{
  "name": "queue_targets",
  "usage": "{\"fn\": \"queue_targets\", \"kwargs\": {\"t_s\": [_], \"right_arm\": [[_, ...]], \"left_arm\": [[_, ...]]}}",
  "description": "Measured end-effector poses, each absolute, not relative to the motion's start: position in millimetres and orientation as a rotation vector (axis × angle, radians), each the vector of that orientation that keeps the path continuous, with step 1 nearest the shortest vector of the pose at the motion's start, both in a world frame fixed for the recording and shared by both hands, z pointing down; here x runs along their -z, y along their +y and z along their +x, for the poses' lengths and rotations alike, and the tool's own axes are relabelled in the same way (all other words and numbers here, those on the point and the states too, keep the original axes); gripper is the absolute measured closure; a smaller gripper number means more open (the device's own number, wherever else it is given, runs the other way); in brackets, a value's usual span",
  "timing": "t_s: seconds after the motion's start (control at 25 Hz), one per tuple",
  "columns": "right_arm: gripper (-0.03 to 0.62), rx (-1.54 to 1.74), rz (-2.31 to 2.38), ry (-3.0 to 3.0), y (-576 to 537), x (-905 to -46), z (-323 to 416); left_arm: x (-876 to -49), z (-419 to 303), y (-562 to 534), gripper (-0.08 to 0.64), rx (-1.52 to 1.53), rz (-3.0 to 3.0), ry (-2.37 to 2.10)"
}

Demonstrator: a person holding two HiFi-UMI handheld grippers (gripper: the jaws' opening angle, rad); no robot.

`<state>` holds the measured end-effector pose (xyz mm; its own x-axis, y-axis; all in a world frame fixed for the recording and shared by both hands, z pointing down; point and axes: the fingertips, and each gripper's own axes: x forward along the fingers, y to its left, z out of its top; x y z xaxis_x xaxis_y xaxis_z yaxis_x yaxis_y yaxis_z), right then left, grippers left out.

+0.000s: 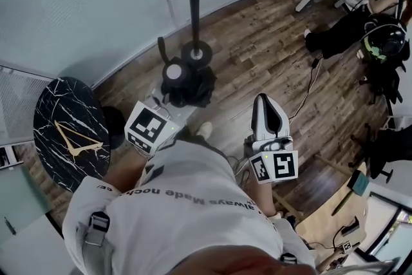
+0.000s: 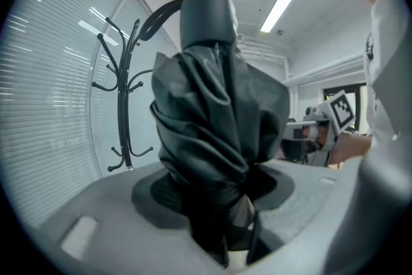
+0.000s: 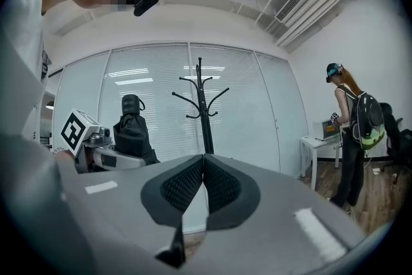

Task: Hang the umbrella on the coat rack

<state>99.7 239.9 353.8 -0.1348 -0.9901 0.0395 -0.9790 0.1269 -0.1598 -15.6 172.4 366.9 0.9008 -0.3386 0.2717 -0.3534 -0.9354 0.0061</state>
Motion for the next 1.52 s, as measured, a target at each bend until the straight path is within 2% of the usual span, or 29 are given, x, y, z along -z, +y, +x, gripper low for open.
{"fn": "queue_targets", "kwargs": {"t_s": [0.44,0.96,1.24,1.4,1.52], "right_arm": [[0.591,0.253,-1.942,2.374,156,-367,111],[0.591,0.197,-1.917,2.475,-26,-358,98],[0.586,0.187,-1.954,2.510,-83,-361,95],[0.555,0.153,-1.950,2.543,-100,-363,98],[0.474,0.085,-1.895,2.656,-107,-368,91]], "left_arm": [[-375,2,92,0.318,-0.421,2.985,-0.605],[-375,-1,-69,0.318,-0.378,2.971,-0.588],[-377,5,-120,0.318,-0.374,2.974,-0.556],[-377,15,-139,0.318,-0.390,2.969,-0.569],[-377,21,-151,0.318,-0.410,2.947,-0.601]]}}
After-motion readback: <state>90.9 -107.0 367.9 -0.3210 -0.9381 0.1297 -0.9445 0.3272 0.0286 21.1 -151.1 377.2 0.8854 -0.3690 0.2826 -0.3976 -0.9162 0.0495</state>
